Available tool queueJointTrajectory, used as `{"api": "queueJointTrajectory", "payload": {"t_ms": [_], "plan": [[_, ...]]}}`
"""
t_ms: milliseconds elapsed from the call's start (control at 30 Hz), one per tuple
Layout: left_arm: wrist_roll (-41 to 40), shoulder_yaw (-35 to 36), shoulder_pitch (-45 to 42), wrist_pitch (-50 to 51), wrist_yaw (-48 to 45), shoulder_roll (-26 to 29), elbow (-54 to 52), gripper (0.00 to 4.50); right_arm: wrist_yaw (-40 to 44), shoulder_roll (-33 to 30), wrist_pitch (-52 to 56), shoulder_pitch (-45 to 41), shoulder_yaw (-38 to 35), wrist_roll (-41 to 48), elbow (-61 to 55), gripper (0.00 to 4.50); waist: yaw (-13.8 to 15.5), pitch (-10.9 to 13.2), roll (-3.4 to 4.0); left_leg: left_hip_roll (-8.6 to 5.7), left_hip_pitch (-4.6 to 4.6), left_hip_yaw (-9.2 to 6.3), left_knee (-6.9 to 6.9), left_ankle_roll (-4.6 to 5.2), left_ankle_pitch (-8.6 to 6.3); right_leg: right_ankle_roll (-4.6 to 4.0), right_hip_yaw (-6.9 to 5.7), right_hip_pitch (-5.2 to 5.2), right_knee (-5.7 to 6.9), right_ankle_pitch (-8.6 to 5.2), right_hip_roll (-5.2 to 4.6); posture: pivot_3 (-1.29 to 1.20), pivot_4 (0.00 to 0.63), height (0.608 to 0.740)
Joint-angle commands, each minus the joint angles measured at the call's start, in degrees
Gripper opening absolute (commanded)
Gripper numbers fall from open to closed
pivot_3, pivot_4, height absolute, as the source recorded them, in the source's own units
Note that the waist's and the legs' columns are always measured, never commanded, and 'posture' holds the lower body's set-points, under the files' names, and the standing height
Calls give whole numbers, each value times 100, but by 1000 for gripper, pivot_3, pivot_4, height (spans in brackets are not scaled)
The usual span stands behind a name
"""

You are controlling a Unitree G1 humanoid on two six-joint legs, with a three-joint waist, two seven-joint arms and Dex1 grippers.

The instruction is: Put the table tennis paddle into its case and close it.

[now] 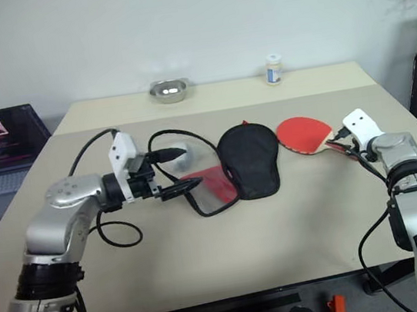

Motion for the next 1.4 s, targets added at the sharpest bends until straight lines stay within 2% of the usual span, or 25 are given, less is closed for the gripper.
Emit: {"api": "queueJointTrajectory", "payload": {"t_ms": [33, 133, 167, 1167, 1400], "plan": [[-43, 184, -72, -12, 15, 107, -186, 4500, 20, -214, 162, 68, 1, -124, 102, 3321, 0, 0, 0, 0, 0, 0, -1, 0, 0, 0, 0, 0, -1, 0, 0, 0, 150, 740], [-47, 201, -85, -5, 13, 130, -189, 4500, 163, -205, 260, 71, -88, -65, 109, 4367, -13, 0, 0, -1, -1, 2, -4, 0, 0, 0, 1, -2, -2, 0, 0, 0, 150, 740], [-49, 205, -92, -6, 13, 135, -185, 4500, 179, -202, 278, 68, -115, -55, 109, 4477, -17, 0, 0, -2, -1, 3, -6, 0, 0, 0, 2, -3, -2, 0, 0, 0, 150, 740], [-79, 241, -228, -129, -288, 202, -42, 4500, 193, 294, 356, 152, -994, 506, 81, 4477, -71, 0, 0, 5, 30, 9, -12, 0, 0, -1, 34, -1, 7, 0, 27, 0, 150, 740], [-81, 261, -229, -157, -307, 200, -41, 4500, 568, 427, 535, 155, -1103, 644, 70, 4477, -72, 0, 0, 5, 33, 12, -15, 0, -1, -1, 47, -2, 5, 0, 28, 0, 150, 740]]}}
